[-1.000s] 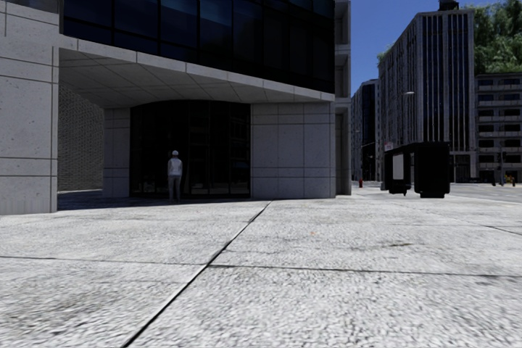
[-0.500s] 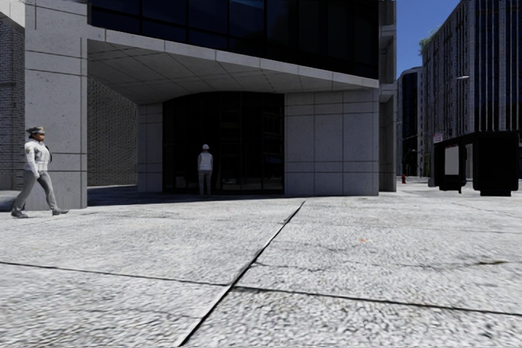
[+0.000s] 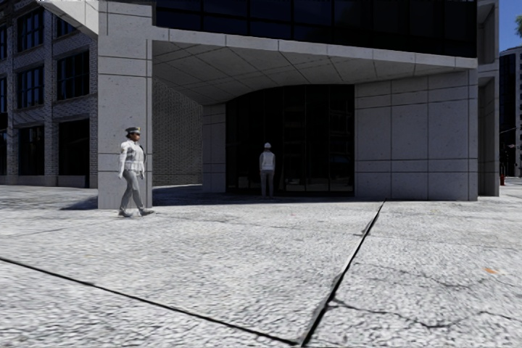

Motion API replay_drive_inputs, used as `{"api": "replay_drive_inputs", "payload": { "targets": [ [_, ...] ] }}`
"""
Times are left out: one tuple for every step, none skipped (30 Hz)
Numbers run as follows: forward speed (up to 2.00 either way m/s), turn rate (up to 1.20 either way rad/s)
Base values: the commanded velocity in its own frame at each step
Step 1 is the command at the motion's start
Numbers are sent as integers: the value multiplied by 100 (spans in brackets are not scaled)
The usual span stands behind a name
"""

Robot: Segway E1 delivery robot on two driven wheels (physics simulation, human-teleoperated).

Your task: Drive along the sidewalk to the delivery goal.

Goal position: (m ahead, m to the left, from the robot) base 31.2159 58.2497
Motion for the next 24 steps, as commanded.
{"api": "replay_drive_inputs", "payload": {
  "targets": [
    [200, 57],
    [200, 57],
    [200, 57],
    [200, 57],
    [200, 57],
    [200, 57],
    [200, 57],
    [200, 58],
    [200, 58],
    [200, 58],
    [200, 59],
    [200, 59],
    [200, 59],
    [200, 59],
    [200, 59],
    [200, 59],
    [200, 59],
    [200, 59],
    [200, 60],
    [200, 63],
    [200, 64],
    [200, 64],
    [200, 64],
    [200, 64]
  ]
}}
